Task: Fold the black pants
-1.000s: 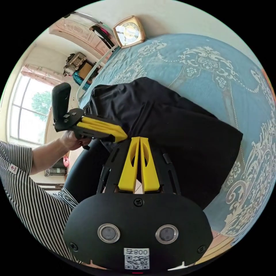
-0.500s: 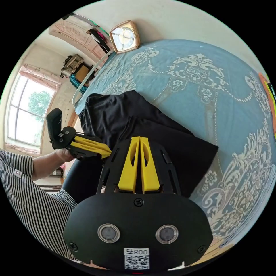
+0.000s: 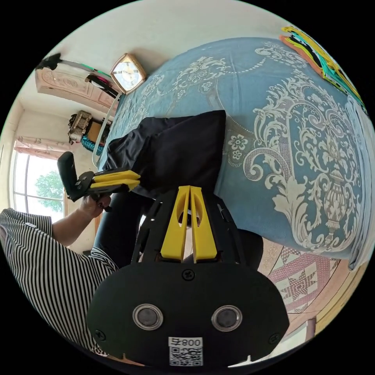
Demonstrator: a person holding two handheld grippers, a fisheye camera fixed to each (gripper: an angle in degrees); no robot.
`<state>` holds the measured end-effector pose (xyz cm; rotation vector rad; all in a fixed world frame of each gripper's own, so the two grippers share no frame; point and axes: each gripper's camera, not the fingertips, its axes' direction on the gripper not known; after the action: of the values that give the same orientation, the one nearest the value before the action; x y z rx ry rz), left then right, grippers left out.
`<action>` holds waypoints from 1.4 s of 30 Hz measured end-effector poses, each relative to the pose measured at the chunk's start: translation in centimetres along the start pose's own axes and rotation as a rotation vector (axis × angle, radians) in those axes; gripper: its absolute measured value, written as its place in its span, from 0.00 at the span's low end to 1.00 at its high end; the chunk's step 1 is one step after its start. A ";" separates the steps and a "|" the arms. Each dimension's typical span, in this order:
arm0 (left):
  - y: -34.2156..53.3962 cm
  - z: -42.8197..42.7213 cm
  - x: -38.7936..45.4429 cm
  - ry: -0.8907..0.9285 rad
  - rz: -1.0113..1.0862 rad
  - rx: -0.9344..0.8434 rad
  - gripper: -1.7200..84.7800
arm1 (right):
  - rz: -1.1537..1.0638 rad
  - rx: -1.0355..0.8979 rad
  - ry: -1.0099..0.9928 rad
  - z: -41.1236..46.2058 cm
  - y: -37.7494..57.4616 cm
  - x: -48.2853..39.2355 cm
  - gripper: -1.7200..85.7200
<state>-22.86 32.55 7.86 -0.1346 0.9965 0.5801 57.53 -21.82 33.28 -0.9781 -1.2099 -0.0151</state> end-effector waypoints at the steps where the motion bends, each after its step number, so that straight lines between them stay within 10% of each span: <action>1: -0.4 0.4 1.1 -0.010 0.029 -0.006 0.11 | 0.023 0.039 -0.016 -0.9 -0.5 0.9 0.02; 17: -3.6 8.2 17.9 -0.351 0.304 -0.120 0.11 | 0.126 0.008 -0.150 -1.5 -11.8 7.8 0.10; 42: -2.8 1.7 25.3 -0.306 0.274 -0.088 0.05 | 0.168 -0.001 -0.277 -0.4 -13.6 9.1 0.11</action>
<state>-9.82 40.90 -12.43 0.0152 0.6956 0.8680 54.83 -26.12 48.81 -1.1055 -1.3748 0.2605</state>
